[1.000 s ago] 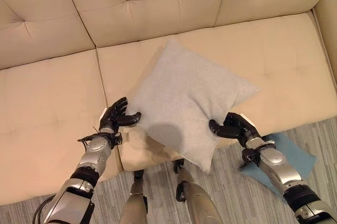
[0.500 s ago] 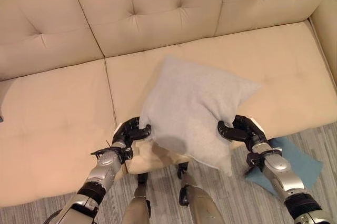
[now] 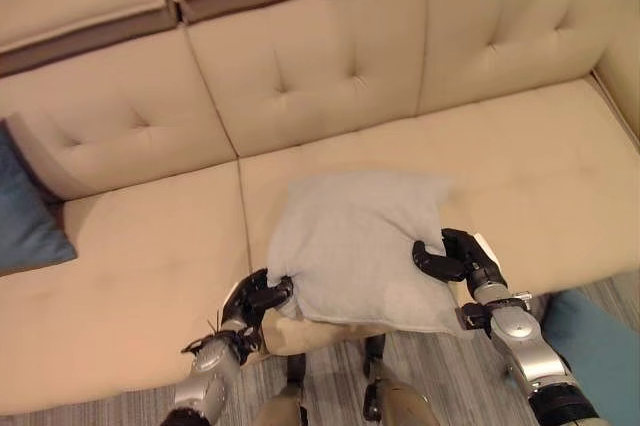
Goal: Pick up all the scattered cushions and arrange them neatly on the sofa.
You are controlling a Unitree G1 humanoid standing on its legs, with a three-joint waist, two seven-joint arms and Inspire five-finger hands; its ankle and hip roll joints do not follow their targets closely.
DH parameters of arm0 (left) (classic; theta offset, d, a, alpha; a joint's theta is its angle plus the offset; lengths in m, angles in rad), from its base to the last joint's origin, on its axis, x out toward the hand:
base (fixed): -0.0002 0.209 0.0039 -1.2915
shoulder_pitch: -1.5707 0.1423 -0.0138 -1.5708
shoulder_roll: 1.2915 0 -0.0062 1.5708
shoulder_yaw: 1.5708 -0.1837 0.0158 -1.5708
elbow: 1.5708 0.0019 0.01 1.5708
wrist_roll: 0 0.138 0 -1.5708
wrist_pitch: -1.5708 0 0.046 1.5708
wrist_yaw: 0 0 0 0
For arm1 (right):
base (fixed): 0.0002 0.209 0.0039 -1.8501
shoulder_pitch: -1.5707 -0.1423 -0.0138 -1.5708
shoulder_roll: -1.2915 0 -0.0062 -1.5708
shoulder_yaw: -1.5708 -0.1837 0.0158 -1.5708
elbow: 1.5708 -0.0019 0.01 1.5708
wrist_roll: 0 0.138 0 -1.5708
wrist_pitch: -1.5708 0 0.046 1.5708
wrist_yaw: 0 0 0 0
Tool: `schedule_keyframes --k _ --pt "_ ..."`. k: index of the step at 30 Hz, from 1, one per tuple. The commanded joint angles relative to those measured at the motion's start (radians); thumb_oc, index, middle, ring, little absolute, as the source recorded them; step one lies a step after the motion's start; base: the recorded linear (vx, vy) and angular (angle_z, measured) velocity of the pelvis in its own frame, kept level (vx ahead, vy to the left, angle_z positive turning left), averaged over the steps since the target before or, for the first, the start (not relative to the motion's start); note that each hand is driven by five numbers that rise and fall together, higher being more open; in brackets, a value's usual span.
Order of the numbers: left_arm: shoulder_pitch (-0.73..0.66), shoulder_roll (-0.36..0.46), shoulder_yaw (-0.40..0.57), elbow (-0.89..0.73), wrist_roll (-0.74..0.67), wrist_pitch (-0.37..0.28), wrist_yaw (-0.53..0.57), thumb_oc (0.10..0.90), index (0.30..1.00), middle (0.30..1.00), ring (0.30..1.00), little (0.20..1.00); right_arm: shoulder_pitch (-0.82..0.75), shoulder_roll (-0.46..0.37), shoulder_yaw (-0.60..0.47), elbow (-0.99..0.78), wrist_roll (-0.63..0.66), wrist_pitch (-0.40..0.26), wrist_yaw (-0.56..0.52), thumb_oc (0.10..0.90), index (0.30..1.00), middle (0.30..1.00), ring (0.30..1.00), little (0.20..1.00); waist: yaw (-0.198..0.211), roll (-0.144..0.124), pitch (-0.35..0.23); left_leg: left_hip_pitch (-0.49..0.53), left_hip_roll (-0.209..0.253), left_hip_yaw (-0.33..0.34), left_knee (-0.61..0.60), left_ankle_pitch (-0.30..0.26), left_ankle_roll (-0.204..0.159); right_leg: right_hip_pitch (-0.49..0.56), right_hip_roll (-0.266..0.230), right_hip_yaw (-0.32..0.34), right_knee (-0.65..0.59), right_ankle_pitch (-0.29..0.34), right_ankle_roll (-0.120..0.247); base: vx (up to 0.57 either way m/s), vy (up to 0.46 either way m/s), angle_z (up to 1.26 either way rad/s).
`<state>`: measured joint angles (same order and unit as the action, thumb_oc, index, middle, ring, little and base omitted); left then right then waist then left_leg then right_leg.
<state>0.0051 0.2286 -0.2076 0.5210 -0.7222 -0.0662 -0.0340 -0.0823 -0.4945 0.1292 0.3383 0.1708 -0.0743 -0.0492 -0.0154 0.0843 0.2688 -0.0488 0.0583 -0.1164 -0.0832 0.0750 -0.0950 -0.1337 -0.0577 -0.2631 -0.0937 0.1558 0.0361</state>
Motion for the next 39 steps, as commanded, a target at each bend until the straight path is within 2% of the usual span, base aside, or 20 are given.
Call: schedule_keyframes --k 1,2,4,9,11,14,16,18,21,23,25,26,27,28,29,31,32,36,37,39 --pt "-0.094 -0.031 -0.047 -0.135 -0.059 -0.081 -0.088 0.4 0.3 0.3 0.3 0.3 0.0 0.049 0.023 -0.198 -0.026 -0.102 0.018 0.4 0.3 0.3 0.3 0.3 0.013 -0.069 -0.096 -0.058 -0.07 0.03 0.103 -0.055 0.003 0.112 -0.017 0.018 0.017 -0.18 0.042 -0.07 -0.032 0.66" --pt "-0.08 -0.034 -0.057 -0.143 -0.05 -0.077 -0.099 0.4 0.3 0.3 0.3 0.3 0.011 0.048 0.015 -0.203 -0.042 -0.099 0.011 0.4 0.3 0.3 0.3 0.3 0.009 -0.075 -0.092 -0.091 -0.062 0.078 0.16 -0.053 -0.01 0.126 -0.03 -0.013 0.011 -0.181 0.043 -0.09 -0.019 0.82" --pt "-0.051 -0.027 -0.065 -0.14 -0.031 -0.059 -0.108 0.4 0.3 0.3 0.3 0.3 0.021 0.056 0.016 -0.206 -0.052 -0.088 0.014 0.4 0.3 0.3 0.3 0.3 0.016 -0.08 -0.108 -0.109 -0.032 0.116 0.161 -0.055 -0.006 0.139 -0.035 -0.038 0.008 -0.176 0.047 0.03 0.055 1.16" --pt "-0.027 -0.022 -0.079 -0.14 0.005 -0.051 -0.104 0.4 0.3 0.3 0.3 0.3 0.048 0.068 -0.003 -0.218 -0.043 -0.081 0.009 0.4 0.3 0.3 0.3 0.3 0.019 -0.102 -0.117 -0.13 0.009 0.105 0.15 -0.032 -0.011 0.157 -0.057 -0.076 0.018 -0.182 0.053 0.07 0.079 0.36" --pt "-0.024 -0.027 -0.091 -0.14 0.016 -0.052 -0.107 0.4 0.3 0.3 0.3 0.3 0.066 0.068 -0.02 -0.226 -0.046 -0.079 0.009 0.4 0.3 0.3 0.3 0.3 0.01 -0.09 -0.138 -0.095 0.024 0.117 0.088 -0.034 -0.007 0.166 -0.059 -0.098 0.029 -0.191 0.058 0.11 0.155 0.35" --pt "-0.024 -0.018 -0.1 -0.15 0.041 -0.055 -0.101 0.4 0.3 0.3 0.3 0.3 0.077 0.078 -0.033 -0.229 -0.05 -0.072 0.004 0.4 0.3 0.3 0.3 0.3 0.001 -0.085 -0.156 -0.063 0.003 0.112 0.058 -0.039 0.002 0.17 -0.085 -0.11 0.065 -0.197 0.065 0.16 0.262 0.41" --pt "-0.021 0.001 -0.096 -0.168 0.059 -0.059 -0.097 0.4 0.3 0.3 0.3 0.3 0.066 0.096 -0.021 -0.222 -0.059 -0.066 0.006 0.4 0.3 0.3 0.3 0.3 0.005 -0.091 -0.159 -0.03 -0.034 0.125 0.053 -0.068 0.043 0.158 -0.123 -0.083 0.147 -0.207 0.078 0.15 0.375 0.17" --pt "-0.02 0.023 -0.079 -0.19 0.071 -0.066 -0.088 0.4 0.3 0.3 0.3 0.3 0.031 0.121 0.006 -0.201 -0.073 -0.062 0.007 0.4 0.3 0.3 0.3 0.3 0.015 -0.09 -0.136 0.006 -0.054 0.161 0.053 -0.092 0.078 0.093 -0.176 -0.055 0.289 -0.176 0.108 0.03 0.324 -0.48" --pt "-0.01 0.042 -0.053 -0.196 0.073 -0.074 -0.085 0.4 0.3 0.3 0.3 0.3 0.008 0.147 0.034 -0.18 -0.075 -0.062 0.014 0.4 0.3 0.3 0.3 0.3 0.029 -0.086 -0.123 0.042 -0.057 0.206 0.04 -0.103 0.098 0.027 -0.206 -0.064 0.395 -0.14 0.127 0.03 0.231 -0.7" --pt "-0.006 0.041 -0.049 -0.193 0.071 -0.075 -0.089 0.4 0.3 0.3 0.3 0.3 0.01 0.151 0.034 -0.179 -0.077 -0.062 0.019 0.4 0.3 0.3 0.3 0.3 0.027 -0.086 -0.122 0.055 -0.06 0.208 0.034 -0.103 0.097 0.018 -0.184 -0.053 0.397 -0.151 0.122 0.06 0.098 -0.57" --pt "-0.002 0.035 -0.047 -0.192 0.071 -0.075 -0.087 0.4 0.3 0.3 0.3 0.3 0.021 0.145 0.035 -0.171 -0.089 -0.063 0.02 0.4 0.3 0.3 0.3 0.3 0.012 -0.092 -0.127 0.072 -0.069 0.194 0.024 -0.1 0.096 0.003 -0.088 0.014 0.347 -0.19 0.105 0.08 0.023 -0.21" --pt "-0.002 0.035 -0.047 -0.192 0.071 -0.075 -0.087 0.4 0.3 0.3 0.3 0.3 0.021 0.145 0.035 -0.171 -0.089 -0.063 0.02 0.4 0.3 0.3 0.3 0.3 0.012 -0.092 -0.128 0.071 -0.069 0.194 0.024 -0.1 0.096 0.002 -0.087 0.014 0.346 -0.19 0.105 0.16 -0.031 0.16" --pt "-0.001 0.039 -0.041 -0.183 0.083 -0.075 -0.086 0.4 0.3 0.3 0.3 0.3 0.032 0.133 0.031 -0.15 -0.088 -0.065 0.013 0.4 0.3 0.3 0.3 0.3 0.009 -0.112 -0.142 0.078 -0.095 0.183 0.02 -0.109 0.095 0.041 -0.039 0.022 0.202 -0.186 0.091 0.15 -0.053 0.16" --pt "-0.001 0.037 -0.049 -0.18 0.092 -0.069 -0.09 0.4 0.3 0.3 0.3 0.3 0.042 0.131 0.028 -0.152 -0.087 -0.065 0.011 0.4 0.3 0.3 0.3 0.3 0.008 -0.116 -0.147 0.074 -0.099 0.177 0.024 -0.11 0.093 0.058 -0.031 0.03 0.175 -0.185 0.082 0.15 -0.1 0.27" --pt "-0.009 0.031 -0.054 -0.179 0.086 -0.072 -0.084 0.4 0.3 0.3 0.3 0.3 0.054 0.127 0.02 -0.155 -0.083 -0.069 0.008 0.4 0.3 0.3 0.3 0.3 -0.002 -0.119 -0.148 0.071 -0.097 0.17 0.029 -0.111 0.087 0.068 0.001 0.087 0.167 -0.197 0.071 0.03 -0.067 0.29" --pt "-0.018 0.024 -0.056 -0.173 0.079 -0.076 -0.081 0.4 0.3 0.3 0.3 0.3 0.063 0.116 0.005 -0.148 -0.082 -0.066 0.003 0.4 0.3 0.3 0.3 0.3 -0.005 -0.122 -0.16 0.062 -0.099 0.165 0.037 -0.117 0.077 0.082 0.001 0.089 0.125 -0.176 0.074 0.06 -0.104 0.68" --pt "-0.035 0.02 -0.073 -0.176 0.087 -0.078 -0.079 0.4 0.3 0.3 0.3 0.3 0.075 0.105 -0.014 -0.153 -0.063 -0.068 -0.006 0.4 0.3 0.3 0.3 0.3 -0.016 -0.131 -0.153 0.021 -0.098 0.161 0.116 -0.123 0.058 0.109 -0.009 0.073 0.101 -0.174 0.063 0.07 -0.111 0.58" --pt "-0.038 0.015 -0.078 -0.192 0.089 -0.076 -0.079 0.4 0.3 0.3 0.3 0.3 0.071 0.085 -0.012 -0.139 -0.059 -0.066 -0.003 0.4 0.3 0.3 0.3 0.3 -0.016 -0.132 -0.143 -0.032 -0.083 0.153 0.209 -0.139 0.031 0.128 -0.024 0.055 0.088 -0.174 0.055 0.01 0.002 0.53" --pt "-0.036 0.014 -0.076 -0.201 0.09 -0.073 -0.08 0.4 0.3 0.3 0.3 0.3 0.063 0.078 -0.009 -0.135 -0.062 -0.064 -0.003 0.4 0.3 0.3 0.3 0.3 -0.017 -0.136 -0.146 -0.049 -0.048 0.15 0.215 -0.132 0.021 0.135 -0.032 0.056 0.087 -0.18 0.058 0.05 0.076 0.09" --pt "-0.035 0.015 -0.076 -0.202 0.096 -0.072 -0.078 0.4 0.3 0.3 0.3 0.3 0.062 0.077 -0.008 -0.135 -0.063 -0.065 -0.004 0.4 0.3 0.3 0.3 0.3 -0.015 -0.137 -0.149 -0.049 -0.031 0.152 0.203 -0.126 0.021 0.139 -0.036 0.057 0.088 -0.184 0.058 0.06 0.056 -0.07"
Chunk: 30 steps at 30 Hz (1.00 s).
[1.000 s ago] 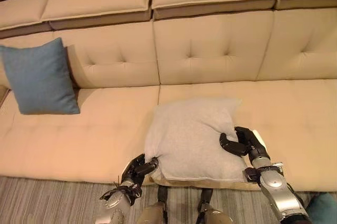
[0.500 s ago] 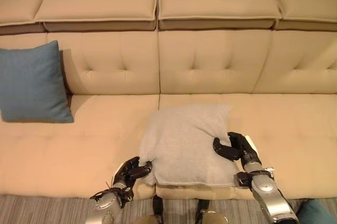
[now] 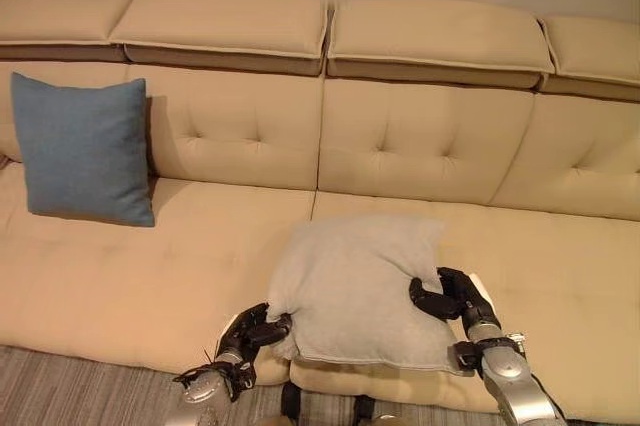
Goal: Pick up all the scattered cushions and arrange them neatly on the sofa.
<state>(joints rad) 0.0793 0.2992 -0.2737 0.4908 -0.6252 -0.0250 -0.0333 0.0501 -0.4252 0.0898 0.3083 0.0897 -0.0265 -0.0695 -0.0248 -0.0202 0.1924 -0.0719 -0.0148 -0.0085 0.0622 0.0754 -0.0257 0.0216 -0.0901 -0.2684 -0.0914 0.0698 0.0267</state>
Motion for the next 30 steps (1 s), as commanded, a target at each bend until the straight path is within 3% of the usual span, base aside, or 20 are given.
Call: schedule_keyframes --k 1,4,7,15,19,22,24,28,30 --pt "-0.109 -0.055 -0.011 -0.176 0.002 -0.113 -0.076 0.4 0.3 0.3 0.3 0.3 -0.069 0.009 0.031 -0.108 0.02 -0.114 0.014 0.4 0.3 0.3 0.3 0.3 -0.007 -0.035 -0.074 -0.032 0.063 0.045 0.049 -0.114 -0.05 -0.015 -0.009 0.061 0.088 -0.103 0.07 0.06 0.061 -0.13" --pt "-0.11 -0.059 -0.016 -0.186 0.011 -0.118 -0.064 0.4 0.3 0.3 0.3 0.3 -0.058 0.008 0.025 -0.109 0.014 -0.11 0.01 0.4 0.3 0.3 0.3 0.3 -0.014 -0.021 -0.087 -0.012 0.091 0.048 -0.004 -0.095 -0.051 -0.012 -0.01 0.053 0.096 -0.121 0.07 0.11 0.11 -0.01" --pt "-0.095 -0.05 -0.015 -0.206 0.03 -0.122 -0.053 0.4 0.3 0.3 0.3 0.3 -0.045 0.015 0.018 -0.109 -0.008 -0.105 0.0 0.4 0.3 0.3 0.3 0.3 -0.02 -0.005 -0.096 0.025 0.067 0.041 -0.045 -0.097 -0.046 -0.005 -0.026 0.053 0.109 -0.118 0.075 0.14 0.153 0.05" --pt "-0.093 -0.019 0.023 -0.247 0.076 -0.147 -0.018 0.4 0.3 0.3 0.3 0.3 -0.084 0.035 0.025 -0.112 -0.069 -0.114 -0.044 0.4 0.3 0.3 0.3 0.3 0.002 -0.005 -0.088 0.047 0.037 0.074 -0.068 -0.116 -0.021 -0.008 -0.055 0.075 0.105 -0.101 0.101 0.08 0.091 -0.05" --pt "-0.181 -0.006 0.016 -0.255 0.131 -0.191 0.054 0.4 0.3 0.3 0.3 0.3 -0.168 0.043 0.051 -0.101 -0.096 -0.137 -0.115 0.4 0.3 0.3 0.3 0.3 0.008 -0.002 -0.08 0.027 0.033 0.083 -0.089 -0.111 -0.015 -0.041 -0.06 0.083 0.095 -0.088 0.109 -0.03 0.009 -0.03" --pt "-0.349 0.011 -0.012 -0.275 0.203 -0.252 0.172 0.4 0.3 0.3 0.3 0.3 -0.308 0.035 0.083 -0.107 -0.112 -0.164 -0.206 0.4 0.3 0.3 0.3 0.3 0.008 0.008 -0.056 -0.028 0.036 0.085 -0.12 -0.081 -0.018 -0.118 -0.063 0.088 0.089 -0.066 0.112 -0.11 -0.002 -0.03" --pt "-0.387 0.012 -0.019 -0.28 0.216 -0.264 0.199 0.4 0.3 0.3 0.3 0.3 -0.343 0.035 0.091 -0.112 -0.116 -0.17 -0.229 0.4 0.3 0.3 0.3 0.3 0.008 0.009 -0.051 -0.041 0.036 0.085 -0.128 -0.073 -0.02 -0.135 -0.064 0.089 0.087 -0.061 0.112 -0.1 -0.003 -0.02" --pt "-0.665 0.018 -0.069 -0.256 0.28 -0.331 0.356 0.4 0.3 0.3 0.3 0.3 -0.584 0.022 0.134 -0.085 -0.156 -0.197 -0.371 0.4 0.3 0.3 0.3 0.3 0.008 0.025 -0.028 -0.131 0.037 0.073 -0.146 -0.032 -0.035 -0.239 -0.063 0.081 0.102 -0.044 0.111 -0.13 -0.003 -0.02" --pt "-0.72 0.025 -0.073 -0.244 0.3 -0.342 0.392 0.4 0.3 0.3 0.3 0.3 -0.633 0.012 0.138 -0.074 -0.168 -0.199 -0.4 0.4 0.3 0.3 0.3 0.3 0.008 0.026 -0.028 -0.154 0.036 0.069 -0.149 -0.02 -0.038 -0.263 -0.065 0.081 0.107 -0.038 0.11 -0.06 -0.002 0.1"
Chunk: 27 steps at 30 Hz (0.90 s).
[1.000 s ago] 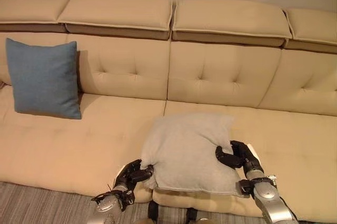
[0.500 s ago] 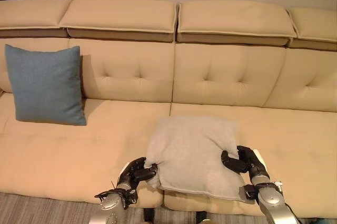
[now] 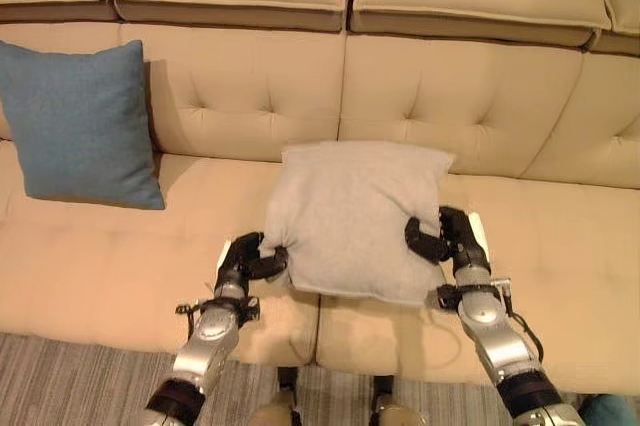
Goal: Pick up all the scattered cushions and arrange them neatly on the sofa.
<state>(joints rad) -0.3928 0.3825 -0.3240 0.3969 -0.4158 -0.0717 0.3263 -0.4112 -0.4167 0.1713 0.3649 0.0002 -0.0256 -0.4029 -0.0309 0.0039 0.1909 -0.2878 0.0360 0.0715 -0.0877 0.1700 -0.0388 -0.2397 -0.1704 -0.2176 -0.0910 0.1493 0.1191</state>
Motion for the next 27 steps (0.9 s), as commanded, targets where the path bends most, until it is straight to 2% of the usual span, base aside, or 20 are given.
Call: schedule_keyframes --k 1,4,5,6,9,15,16,17,19,22,27 --pt "-0.293 -0.057 -0.027 -0.145 0.114 -0.305 0.068 0.4 0.3 0.3 0.3 0.3 -0.206 -0.007 0.058 -0.127 -0.097 -0.204 -0.098 0.4 0.3 0.3 0.3 0.3 0.014 0.005 -0.026 0.048 -0.016 -0.015 0.0 -0.11 -0.028 -0.019 0.014 0.027 0.113 -0.117 0.018 -0.03 0.002 0.18" --pt "-0.421 -0.057 -0.032 -0.144 0.182 -0.336 0.183 0.4 0.3 0.3 0.3 0.3 -0.348 -0.043 0.076 -0.106 -0.193 -0.209 -0.231 0.4 0.3 0.3 0.3 0.3 0.019 0.011 -0.02 0.001 -0.015 -0.027 0.0 -0.099 -0.037 -0.077 0.009 0.025 0.139 -0.122 0.017 -0.01 0.001 0.03" --pt "-0.421 -0.057 -0.032 -0.144 0.182 -0.336 0.183 0.4 0.3 0.3 0.3 0.3 -0.348 -0.043 0.076 -0.106 -0.193 -0.209 -0.231 0.4 0.3 0.3 0.3 0.3 0.019 0.011 -0.02 0.001 -0.015 -0.027 0.0 -0.099 -0.037 -0.077 0.009 0.025 0.139 -0.122 0.017 0.0 0.0 0.0" --pt "-0.484 -0.048 -0.04 -0.132 0.23 -0.337 0.237 0.4 0.3 0.3 0.3 0.3 -0.42 -0.056 0.085 -0.081 -0.217 -0.206 -0.279 0.4 0.3 0.3 0.3 0.3 0.022 0.013 -0.017 -0.025 -0.014 -0.032 0.0 -0.092 -0.044 -0.103 0.007 0.025 0.146 -0.122 0.017 -0.02 0.001 0.04" --pt "-0.531 -0.046 -0.04 -0.099 0.253 -0.33 0.278 0.4 0.3 0.3 0.3 0.3 -0.47 -0.06 0.1 -0.052 -0.229 -0.199 -0.309 0.4 0.3 0.3 0.3 0.3 0.023 0.014 -0.013 -0.045 -0.014 -0.034 0.0 -0.086 -0.048 -0.125 0.005 0.025 0.151 -0.119 0.017 0.0 -0.005 0.05" --pt "-0.782 -0.031 -0.115 0.178 0.196 -0.296 0.301 0.4 0.3 0.3 0.3 0.3 -0.735 -0.09 0.218 0.21 -0.141 -0.157 -0.322 0.409 0.314 0.314 0.314 0.314 0.028 0.021 -0.003 -0.129 -0.015 -0.048 0.0 -0.062 -0.059 -0.216 0.005 0.035 0.167 -0.103 0.017 -0.02 -0.008 0.03" --pt "-0.882 -0.024 -0.156 0.295 0.151 -0.281 0.281 0.653 0.679 0.679 0.679 0.679 -0.837 -0.098 0.271 0.318 -0.085 -0.144 -0.307 0.8 0.9 0.9 0.9 0.9 0.03 0.026 0.002 -0.156 -0.016 -0.053 0.0 -0.054 -0.061 -0.246 0.005 0.037 0.172 -0.097 0.018 -0.07 -0.009 0.06" --pt "-0.955 -0.012 -0.182 0.374 0.109 -0.276 0.258 0.8 0.9 0.9 0.9 0.9 -0.91 -0.101 0.309 0.406 -0.03 -0.13 -0.285 0.8 0.9 0.9 0.9 0.9 0.032 0.029 0.009 -0.179 -0.019 -0.059 0.0 -0.047 -0.063 -0.267 0.008 0.039 0.172 -0.093 0.018 -0.07 -0.015 0.06" --pt "-1.002 -0.007 -0.197 0.423 0.071 -0.275 0.231 0.8 0.9 0.9 0.9 0.9 -0.963 -0.105 0.337 0.473 0.017 -0.118 -0.26 0.8 0.9 0.9 0.9 0.9 0.031 0.032 0.016 -0.198 -0.021 -0.063 0.0 -0.041 -0.065 -0.287 0.009 0.041 0.172 -0.089 0.018 -0.02 -0.008 0.02" --pt "-0.999 -0.008 -0.193 0.43 0.027 -0.276 0.208 0.8 0.9 0.9 0.9 0.9 -0.978 -0.102 0.333 0.495 0.063 -0.112 -0.245 0.8 0.9 0.9 0.9 0.9 0.029 0.036 0.023 -0.213 -0.02 -0.065 0.0 -0.036 -0.068 -0.304 0.01 0.041 0.174 -0.086 0.018 0.0 0.0 0.0" --pt "-0.911 -0.012 -0.161 0.392 -0.039 -0.276 0.147 0.8 0.9 0.9 0.9 0.9 -0.929 -0.115 0.32 0.467 0.074 -0.107 -0.224 0.8 0.9 0.9 0.9 0.9 0.027 0.034 0.026 -0.23 -0.024 -0.073 0.0 -0.036 -0.071 -0.319 0.016 0.04 0.172 -0.087 0.014 -0.01 -0.021 0.1"
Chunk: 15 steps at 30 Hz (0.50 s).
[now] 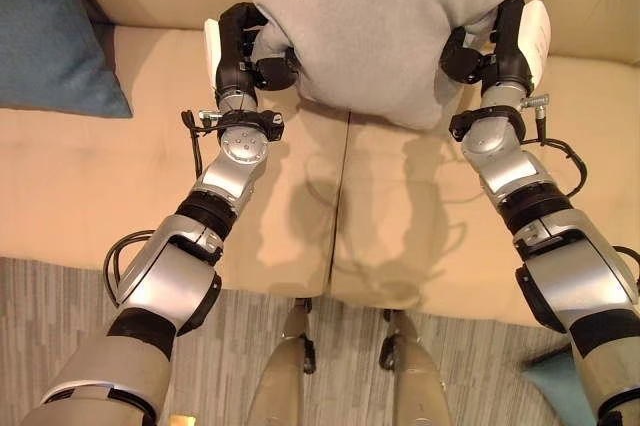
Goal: Pick up all the scattered cushions and arrange them neatly on the sofa.
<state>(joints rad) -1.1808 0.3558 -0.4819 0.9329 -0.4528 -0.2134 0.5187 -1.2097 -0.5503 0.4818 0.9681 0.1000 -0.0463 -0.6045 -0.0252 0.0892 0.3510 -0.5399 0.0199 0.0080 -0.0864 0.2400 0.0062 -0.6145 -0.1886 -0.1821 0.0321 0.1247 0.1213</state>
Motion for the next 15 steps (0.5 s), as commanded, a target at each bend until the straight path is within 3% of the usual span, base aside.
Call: schedule_keyframes --k 1,9,15 --pt "-0.106 0.018 0.001 -0.15 -0.006 -0.131 -0.05 0.8 0.9 0.9 0.9 0.9 -0.117 0.016 0.004 -0.146 -0.027 -0.086 -0.02 0.8 0.9 0.9 0.9 0.9 0.021 -0.052 -0.134 0.022 -0.007 -0.01 -0.001 -0.105 -0.117 0.056 0.034 0.003 0.049 -0.061 0.012 -0.01 -0.018 0.44" --pt "0.061 0.064 0.056 -0.216 -0.032 -0.121 -0.105 0.8 0.9 0.9 0.9 0.9 0.022 -0.009 -0.064 -0.226 -0.032 -0.09 0.006 0.8 0.9 0.9 0.9 0.9 0.019 -0.054 -0.128 0.038 -0.006 -0.01 -0.001 -0.108 -0.119 0.074 0.032 0.0 0.044 -0.062 0.01 -0.01 -0.011 -0.04" --pt "0.261 0.142 0.153 -0.225 -0.07 -0.101 -0.179 0.8 0.9 0.9 0.9 0.9 0.21 -0.078 -0.143 -0.302 -0.065 -0.087 0.069 0.8 0.9 0.9 0.9 0.9 0.018 -0.057 -0.125 0.069 -0.003 -0.003 -0.001 -0.112 -0.12 0.113 0.029 0.002 0.032 -0.059 0.011 -0.01 0.0 0.0"
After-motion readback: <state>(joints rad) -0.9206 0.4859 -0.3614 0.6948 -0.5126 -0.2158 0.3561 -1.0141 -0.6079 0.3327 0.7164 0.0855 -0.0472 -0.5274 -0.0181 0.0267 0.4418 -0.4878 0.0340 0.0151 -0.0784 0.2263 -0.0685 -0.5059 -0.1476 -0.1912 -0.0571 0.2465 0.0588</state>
